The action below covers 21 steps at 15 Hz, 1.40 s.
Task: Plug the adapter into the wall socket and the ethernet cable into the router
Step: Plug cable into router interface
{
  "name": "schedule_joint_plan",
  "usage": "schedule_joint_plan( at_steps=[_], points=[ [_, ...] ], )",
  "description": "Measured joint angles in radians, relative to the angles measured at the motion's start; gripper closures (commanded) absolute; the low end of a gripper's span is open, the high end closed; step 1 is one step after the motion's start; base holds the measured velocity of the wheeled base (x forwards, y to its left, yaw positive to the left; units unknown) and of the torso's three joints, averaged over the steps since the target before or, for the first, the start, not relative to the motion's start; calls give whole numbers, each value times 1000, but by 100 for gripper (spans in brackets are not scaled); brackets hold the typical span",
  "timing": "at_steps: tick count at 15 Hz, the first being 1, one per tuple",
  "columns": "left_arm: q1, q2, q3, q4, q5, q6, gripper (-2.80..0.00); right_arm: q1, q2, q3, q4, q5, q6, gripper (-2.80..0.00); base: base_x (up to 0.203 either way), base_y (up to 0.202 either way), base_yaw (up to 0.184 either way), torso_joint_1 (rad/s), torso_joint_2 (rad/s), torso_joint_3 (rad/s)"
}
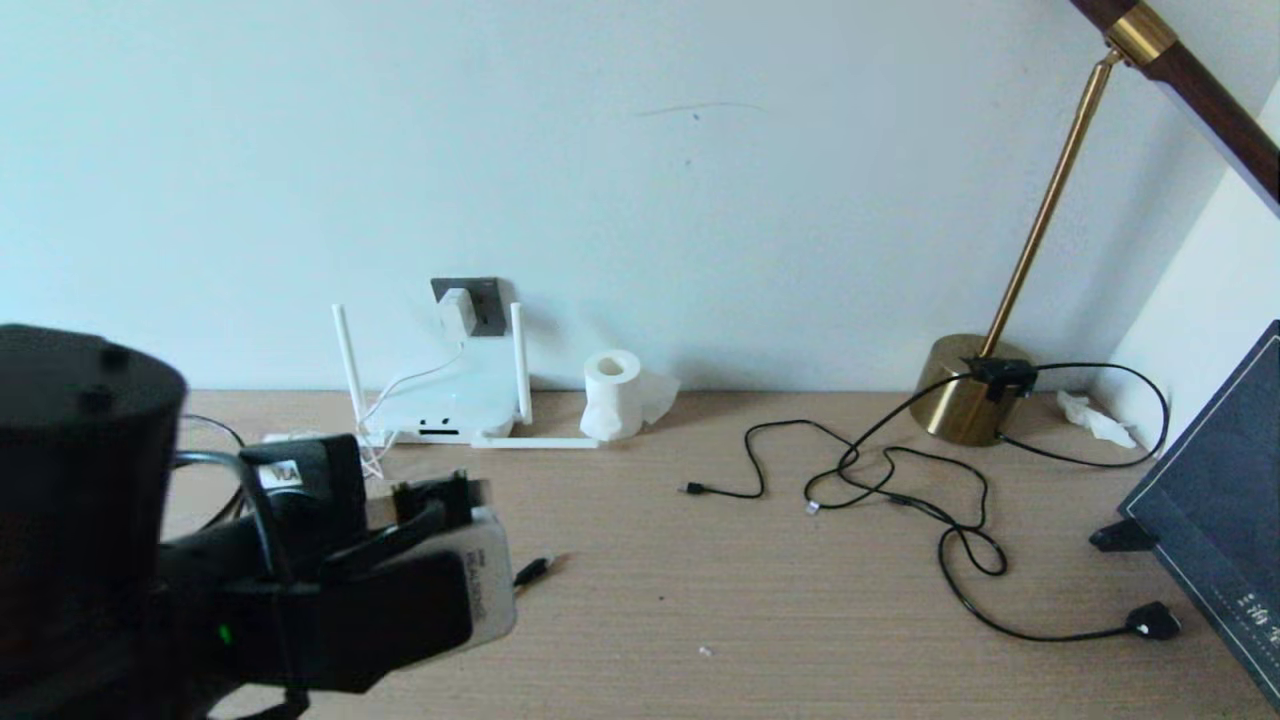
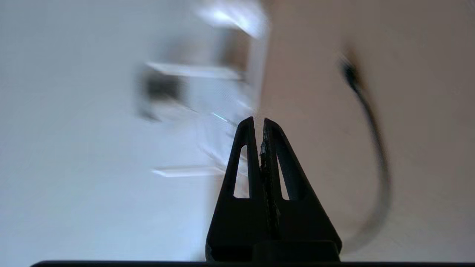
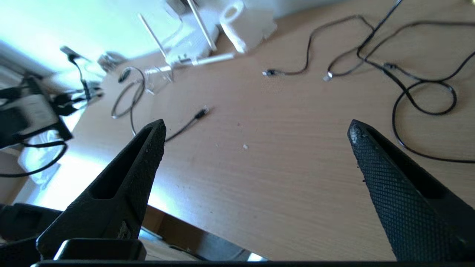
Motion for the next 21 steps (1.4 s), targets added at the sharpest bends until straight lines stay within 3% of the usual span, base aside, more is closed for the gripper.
schedule_joint_plan(
  at_steps=[3,5,8,10,11,13,15,19,21],
  points=[
    [177,74,19,49,-159,-164,0,-4,-37,64,1,-33,0,-280,0,0,0,0,0,0],
    [247,162,-29,85,-273,-356,0,-5,-119,142,1,-95,-3,-280,0,0,0,0,0,0],
    [266,258,-133,226,-465,-671,0,-6,-238,253,5,-129,-5,-280,0,0,0,0,0,0],
    [254,301,-168,295,-548,-781,0,-7,-300,307,6,-134,-5,-280,0,0,0,0,0,0],
    [248,321,-169,295,-554,-792,-280,-7,-335,333,6,-134,-5,-280,0,0,0,0,0,0],
    [253,360,-165,291,-542,-791,-280,-7,-392,372,17,-153,-4,-280,0,0,0,0,0,0],
    [270,405,-161,290,-503,-781,-280,-6,-439,402,21,-232,-27,-280,0,0,0,0,0,0],
    [334,483,-148,279,-483,-733,-280,-3,-532,478,26,-407,-255,-280,0,0,0,0,0,0],
    [359,526,-145,217,-483,-713,-280,-1,-566,486,27,-426,-280,-280,0,0,0,0,0,0]
  ],
)
